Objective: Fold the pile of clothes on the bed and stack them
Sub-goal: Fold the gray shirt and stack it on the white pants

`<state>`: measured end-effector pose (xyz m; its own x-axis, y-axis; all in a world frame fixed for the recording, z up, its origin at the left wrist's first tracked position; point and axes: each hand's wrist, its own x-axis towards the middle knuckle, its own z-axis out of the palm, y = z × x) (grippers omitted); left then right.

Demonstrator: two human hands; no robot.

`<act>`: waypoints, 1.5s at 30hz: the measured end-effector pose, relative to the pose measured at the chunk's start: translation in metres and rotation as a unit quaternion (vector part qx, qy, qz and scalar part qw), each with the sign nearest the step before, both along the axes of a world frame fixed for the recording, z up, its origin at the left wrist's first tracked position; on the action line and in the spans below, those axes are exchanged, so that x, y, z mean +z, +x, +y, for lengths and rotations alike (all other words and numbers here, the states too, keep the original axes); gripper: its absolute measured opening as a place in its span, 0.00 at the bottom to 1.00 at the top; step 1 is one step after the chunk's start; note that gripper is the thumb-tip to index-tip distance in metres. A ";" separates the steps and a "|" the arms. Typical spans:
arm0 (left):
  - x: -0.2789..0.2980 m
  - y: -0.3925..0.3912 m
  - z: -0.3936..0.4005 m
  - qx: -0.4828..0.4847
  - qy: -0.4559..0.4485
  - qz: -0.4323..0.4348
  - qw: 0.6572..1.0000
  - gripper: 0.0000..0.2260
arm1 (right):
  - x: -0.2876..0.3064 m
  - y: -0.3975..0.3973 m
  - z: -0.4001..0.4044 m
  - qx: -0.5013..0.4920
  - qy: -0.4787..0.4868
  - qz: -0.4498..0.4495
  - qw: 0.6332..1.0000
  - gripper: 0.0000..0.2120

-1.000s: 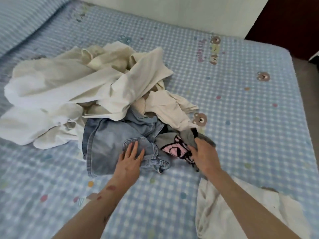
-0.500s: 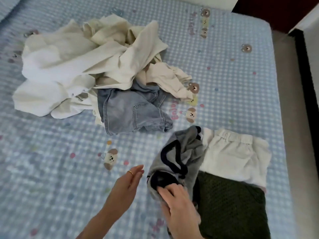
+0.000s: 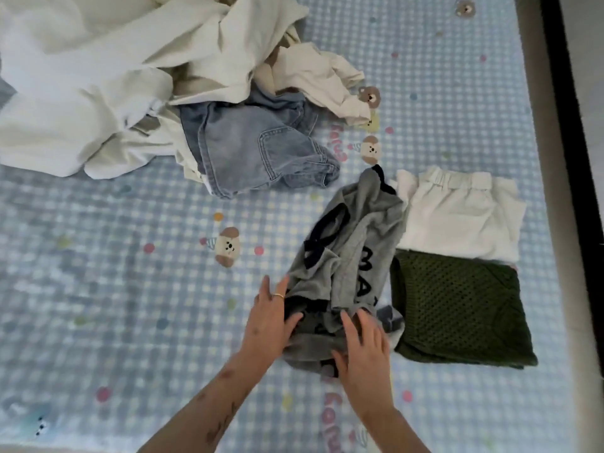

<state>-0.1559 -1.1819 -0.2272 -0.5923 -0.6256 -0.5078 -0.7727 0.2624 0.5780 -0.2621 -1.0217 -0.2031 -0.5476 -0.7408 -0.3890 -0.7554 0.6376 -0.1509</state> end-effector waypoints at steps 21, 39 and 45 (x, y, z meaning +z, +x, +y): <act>0.012 0.161 -0.055 0.095 -0.041 -0.040 0.994 0.28 | 0.014 0.056 -0.085 0.024 -0.099 0.002 0.995 0.23; -0.027 0.105 -0.116 0.140 -0.057 -0.073 0.986 0.21 | -0.003 -0.129 -0.219 -0.013 -0.031 -0.028 0.999 0.17; -0.041 0.076 -0.132 0.188 -0.056 -0.062 0.979 0.05 | -0.041 -0.151 -0.270 0.129 0.055 0.071 0.988 0.11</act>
